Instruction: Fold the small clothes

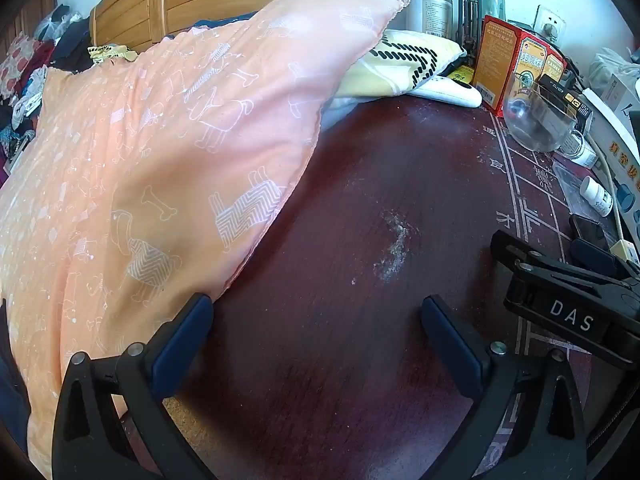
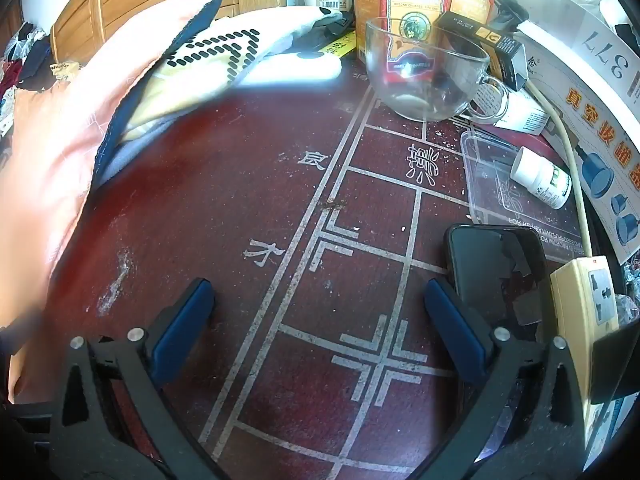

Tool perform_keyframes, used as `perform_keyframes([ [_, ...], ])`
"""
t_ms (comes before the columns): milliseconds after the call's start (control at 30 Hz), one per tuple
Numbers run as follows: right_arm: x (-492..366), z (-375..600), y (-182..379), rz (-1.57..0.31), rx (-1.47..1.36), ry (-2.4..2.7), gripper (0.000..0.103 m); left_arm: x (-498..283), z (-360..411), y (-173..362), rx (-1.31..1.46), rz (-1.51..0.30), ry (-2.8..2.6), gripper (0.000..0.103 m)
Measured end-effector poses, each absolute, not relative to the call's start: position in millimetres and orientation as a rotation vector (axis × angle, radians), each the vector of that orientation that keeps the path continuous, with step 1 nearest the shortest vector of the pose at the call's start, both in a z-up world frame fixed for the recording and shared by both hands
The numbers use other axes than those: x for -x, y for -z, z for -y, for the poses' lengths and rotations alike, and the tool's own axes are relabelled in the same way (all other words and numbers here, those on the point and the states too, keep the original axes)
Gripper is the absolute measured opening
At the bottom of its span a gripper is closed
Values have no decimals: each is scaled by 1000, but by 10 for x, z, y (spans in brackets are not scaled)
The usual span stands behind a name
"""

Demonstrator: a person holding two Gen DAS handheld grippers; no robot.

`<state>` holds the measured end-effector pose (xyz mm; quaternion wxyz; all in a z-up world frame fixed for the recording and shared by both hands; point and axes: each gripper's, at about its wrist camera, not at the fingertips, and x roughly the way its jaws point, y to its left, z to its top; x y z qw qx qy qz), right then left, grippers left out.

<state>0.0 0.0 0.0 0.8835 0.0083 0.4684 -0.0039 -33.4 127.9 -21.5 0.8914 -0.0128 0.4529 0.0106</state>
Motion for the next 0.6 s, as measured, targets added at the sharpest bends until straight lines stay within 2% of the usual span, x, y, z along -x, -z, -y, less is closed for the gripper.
perform_keyframes([
  [600,0,0,0,-975,-17,9,103,344,-1333,207,40,-941,-54,103],
])
